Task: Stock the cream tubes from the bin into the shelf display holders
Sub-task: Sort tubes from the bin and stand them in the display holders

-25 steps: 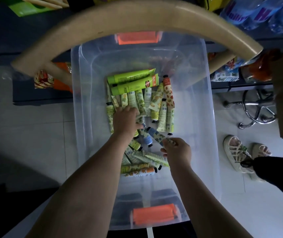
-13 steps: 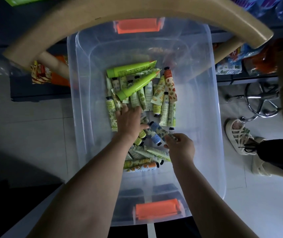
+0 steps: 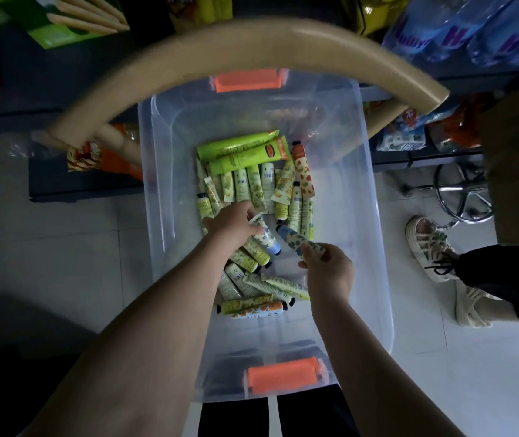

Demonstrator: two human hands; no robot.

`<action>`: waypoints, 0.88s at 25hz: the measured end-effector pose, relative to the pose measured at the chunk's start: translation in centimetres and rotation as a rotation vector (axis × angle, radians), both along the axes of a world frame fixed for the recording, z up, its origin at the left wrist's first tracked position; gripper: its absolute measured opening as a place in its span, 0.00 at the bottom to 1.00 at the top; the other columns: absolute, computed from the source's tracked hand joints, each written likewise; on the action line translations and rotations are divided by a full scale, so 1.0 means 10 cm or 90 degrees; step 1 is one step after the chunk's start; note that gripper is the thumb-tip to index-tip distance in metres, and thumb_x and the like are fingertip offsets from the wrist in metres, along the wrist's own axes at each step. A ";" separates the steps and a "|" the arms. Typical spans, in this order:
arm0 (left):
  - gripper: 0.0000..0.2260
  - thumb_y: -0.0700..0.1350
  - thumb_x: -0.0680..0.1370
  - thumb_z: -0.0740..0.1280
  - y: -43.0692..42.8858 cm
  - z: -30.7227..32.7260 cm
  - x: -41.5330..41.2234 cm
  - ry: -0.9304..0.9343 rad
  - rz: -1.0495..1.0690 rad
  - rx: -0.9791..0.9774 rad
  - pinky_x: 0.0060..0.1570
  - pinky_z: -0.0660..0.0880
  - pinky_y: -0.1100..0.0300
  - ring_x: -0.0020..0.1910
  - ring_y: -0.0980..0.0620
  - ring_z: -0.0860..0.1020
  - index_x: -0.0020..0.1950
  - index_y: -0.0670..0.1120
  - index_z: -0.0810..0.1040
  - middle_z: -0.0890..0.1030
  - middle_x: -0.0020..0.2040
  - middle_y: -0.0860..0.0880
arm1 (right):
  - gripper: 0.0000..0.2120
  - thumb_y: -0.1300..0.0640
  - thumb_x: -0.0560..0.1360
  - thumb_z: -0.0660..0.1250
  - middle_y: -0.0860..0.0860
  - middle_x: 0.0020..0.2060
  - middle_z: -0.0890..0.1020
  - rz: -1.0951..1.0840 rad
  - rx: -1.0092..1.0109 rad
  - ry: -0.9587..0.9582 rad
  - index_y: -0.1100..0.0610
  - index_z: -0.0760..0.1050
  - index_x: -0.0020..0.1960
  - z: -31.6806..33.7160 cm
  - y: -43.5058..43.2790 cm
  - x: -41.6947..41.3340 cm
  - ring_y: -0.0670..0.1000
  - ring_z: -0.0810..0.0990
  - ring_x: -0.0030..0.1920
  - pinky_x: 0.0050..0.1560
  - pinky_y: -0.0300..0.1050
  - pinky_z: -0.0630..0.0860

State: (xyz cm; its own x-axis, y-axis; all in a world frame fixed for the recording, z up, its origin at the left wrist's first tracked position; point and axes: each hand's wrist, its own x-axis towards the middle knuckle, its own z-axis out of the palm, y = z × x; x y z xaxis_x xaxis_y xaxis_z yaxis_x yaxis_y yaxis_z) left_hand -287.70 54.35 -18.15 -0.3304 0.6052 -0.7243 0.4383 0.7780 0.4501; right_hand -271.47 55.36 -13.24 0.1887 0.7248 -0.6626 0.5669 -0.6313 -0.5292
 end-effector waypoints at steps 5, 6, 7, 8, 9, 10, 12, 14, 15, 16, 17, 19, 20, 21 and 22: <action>0.18 0.52 0.73 0.70 0.08 0.85 -0.13 0.102 0.011 0.069 0.54 0.60 0.54 0.59 0.47 0.75 0.60 0.50 0.75 0.78 0.60 0.50 | 0.13 0.55 0.72 0.70 0.65 0.37 0.79 0.011 0.058 0.036 0.67 0.79 0.44 0.57 0.15 -0.08 0.51 0.69 0.32 0.31 0.40 0.61; 0.19 0.53 0.73 0.70 0.09 1.03 -0.17 0.110 0.008 0.091 0.56 0.61 0.54 0.60 0.46 0.74 0.62 0.49 0.75 0.78 0.62 0.49 | 0.15 0.55 0.71 0.72 0.67 0.40 0.79 0.005 0.080 0.052 0.68 0.78 0.44 0.72 0.18 -0.10 0.52 0.69 0.33 0.32 0.41 0.62; 0.19 0.53 0.73 0.70 0.10 1.24 -0.22 0.120 0.010 0.113 0.58 0.62 0.53 0.61 0.46 0.74 0.62 0.49 0.75 0.77 0.63 0.49 | 0.15 0.55 0.70 0.73 0.66 0.40 0.80 -0.006 0.101 0.076 0.68 0.78 0.44 0.91 0.22 -0.12 0.52 0.70 0.34 0.33 0.41 0.64; 0.20 0.54 0.73 0.69 0.12 1.43 -0.27 0.125 0.013 0.134 0.59 0.62 0.54 0.61 0.45 0.74 0.62 0.48 0.75 0.77 0.63 0.49 | 0.13 0.54 0.69 0.73 0.64 0.36 0.80 -0.010 0.117 0.101 0.65 0.79 0.42 1.09 0.26 -0.13 0.51 0.72 0.34 0.33 0.41 0.66; 0.19 0.54 0.73 0.70 0.13 1.63 -0.31 0.132 0.013 0.155 0.58 0.64 0.54 0.60 0.45 0.75 0.61 0.48 0.76 0.78 0.61 0.49 | 0.11 0.53 0.69 0.74 0.59 0.33 0.79 -0.009 0.130 0.120 0.62 0.79 0.39 1.27 0.29 -0.14 0.50 0.72 0.33 0.32 0.40 0.67; 0.18 0.54 0.72 0.70 0.15 1.83 -0.35 0.140 0.013 0.183 0.56 0.66 0.55 0.59 0.45 0.76 0.59 0.47 0.77 0.79 0.58 0.48 | 0.10 0.53 0.69 0.74 0.54 0.30 0.77 -0.006 0.149 0.141 0.59 0.77 0.36 1.47 0.34 -0.15 0.49 0.71 0.32 0.30 0.38 0.67; 0.15 0.53 0.72 0.71 0.16 2.28 -0.41 0.148 0.024 0.252 0.43 0.65 0.58 0.51 0.46 0.77 0.53 0.45 0.79 0.80 0.48 0.46 | 0.13 0.53 0.70 0.74 0.49 0.26 0.73 0.014 0.203 0.187 0.58 0.74 0.32 1.87 0.44 -0.12 0.47 0.67 0.28 0.25 0.34 0.63; 0.12 0.51 0.72 0.71 0.17 2.74 -0.45 0.151 0.047 0.318 0.38 0.61 0.57 0.43 0.47 0.76 0.47 0.44 0.80 0.77 0.40 0.48 | 0.15 0.53 0.70 0.73 0.45 0.20 0.71 0.049 0.255 0.207 0.60 0.73 0.31 2.27 0.56 -0.09 0.46 0.66 0.26 0.28 0.35 0.64; 0.11 0.51 0.72 0.71 0.17 2.97 -0.46 0.160 0.050 0.341 0.37 0.62 0.57 0.40 0.47 0.75 0.44 0.44 0.80 0.76 0.37 0.49 | 0.16 0.52 0.70 0.73 0.45 0.19 0.70 0.071 0.282 0.211 0.61 0.73 0.30 2.47 0.63 -0.08 0.45 0.66 0.25 0.29 0.37 0.64; 0.11 0.51 0.72 0.71 0.17 3.20 -0.45 0.176 0.049 0.360 0.35 0.61 0.57 0.38 0.49 0.74 0.43 0.44 0.79 0.75 0.35 0.49 | 0.16 0.52 0.70 0.73 0.45 0.19 0.70 0.092 0.307 0.217 0.61 0.74 0.30 2.66 0.70 -0.06 0.45 0.67 0.24 0.29 0.38 0.65; 0.10 0.51 0.72 0.70 0.18 3.45 -0.45 0.199 0.050 0.380 0.34 0.61 0.58 0.36 0.50 0.73 0.42 0.45 0.79 0.75 0.34 0.50 | 0.15 0.52 0.70 0.73 0.46 0.19 0.70 0.108 0.334 0.228 0.61 0.75 0.32 2.89 0.77 -0.05 0.47 0.67 0.24 0.29 0.39 0.65; 0.06 0.50 0.73 0.70 0.19 3.90 -0.43 0.231 0.063 0.422 0.30 0.62 0.64 0.33 0.51 0.74 0.40 0.49 0.78 0.74 0.30 0.53 | 0.11 0.53 0.71 0.72 0.48 0.22 0.72 0.147 0.386 0.244 0.60 0.79 0.37 3.33 0.93 -0.02 0.49 0.67 0.25 0.30 0.41 0.66; 0.06 0.50 0.73 0.70 0.19 4.10 -0.41 0.239 0.073 0.443 0.30 0.64 0.65 0.33 0.50 0.75 0.39 0.51 0.77 0.73 0.29 0.55 | 0.10 0.53 0.72 0.71 0.48 0.23 0.72 0.172 0.420 0.244 0.61 0.80 0.39 3.55 1.01 0.00 0.48 0.67 0.26 0.30 0.41 0.65; 0.06 0.51 0.73 0.70 0.20 4.29 -0.39 0.249 0.080 0.462 0.35 0.67 0.62 0.35 0.48 0.75 0.38 0.52 0.76 0.73 0.29 0.55 | 0.10 0.54 0.72 0.71 0.48 0.24 0.73 0.196 0.453 0.250 0.61 0.81 0.41 3.75 1.07 0.02 0.46 0.68 0.27 0.31 0.40 0.65; 0.06 0.52 0.72 0.71 0.20 4.49 -0.35 0.259 0.086 0.481 0.41 0.69 0.57 0.38 0.47 0.75 0.37 0.54 0.76 0.73 0.29 0.56 | 0.09 0.54 0.73 0.71 0.47 0.26 0.75 0.216 0.482 0.269 0.61 0.81 0.42 3.98 1.13 0.06 0.44 0.70 0.28 0.32 0.39 0.65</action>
